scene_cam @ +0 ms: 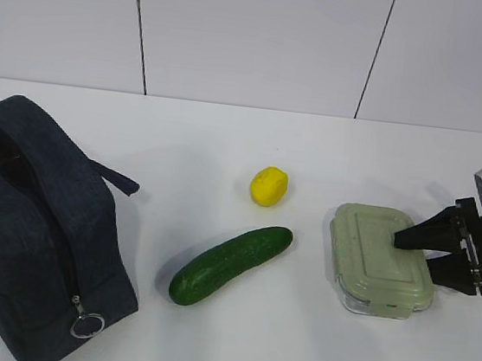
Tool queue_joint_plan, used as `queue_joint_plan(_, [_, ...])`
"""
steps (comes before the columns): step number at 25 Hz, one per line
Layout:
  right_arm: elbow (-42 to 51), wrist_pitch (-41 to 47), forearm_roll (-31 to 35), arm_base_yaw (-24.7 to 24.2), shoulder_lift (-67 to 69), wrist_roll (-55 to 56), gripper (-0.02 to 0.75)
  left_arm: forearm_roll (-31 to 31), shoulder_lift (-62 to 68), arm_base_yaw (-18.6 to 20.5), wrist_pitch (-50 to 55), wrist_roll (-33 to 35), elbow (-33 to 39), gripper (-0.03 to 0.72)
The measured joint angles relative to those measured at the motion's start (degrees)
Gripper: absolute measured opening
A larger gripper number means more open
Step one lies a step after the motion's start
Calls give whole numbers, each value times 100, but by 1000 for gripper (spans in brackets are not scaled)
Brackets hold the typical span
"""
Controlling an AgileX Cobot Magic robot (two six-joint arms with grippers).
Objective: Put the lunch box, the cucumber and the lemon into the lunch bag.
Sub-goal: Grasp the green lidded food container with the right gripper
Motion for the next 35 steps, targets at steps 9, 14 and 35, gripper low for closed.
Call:
queue_joint_plan(9, [0,0,0,0,0,0,526,0,0,0,0,0,0,242])
queue_joint_plan(14, [0,0,-47,0,0,31,526,0,0,0,0,0,0,242])
queue_joint_plan(35, [-11,0,-259,125,0,-129,526,0,0,0,0,0,0,242])
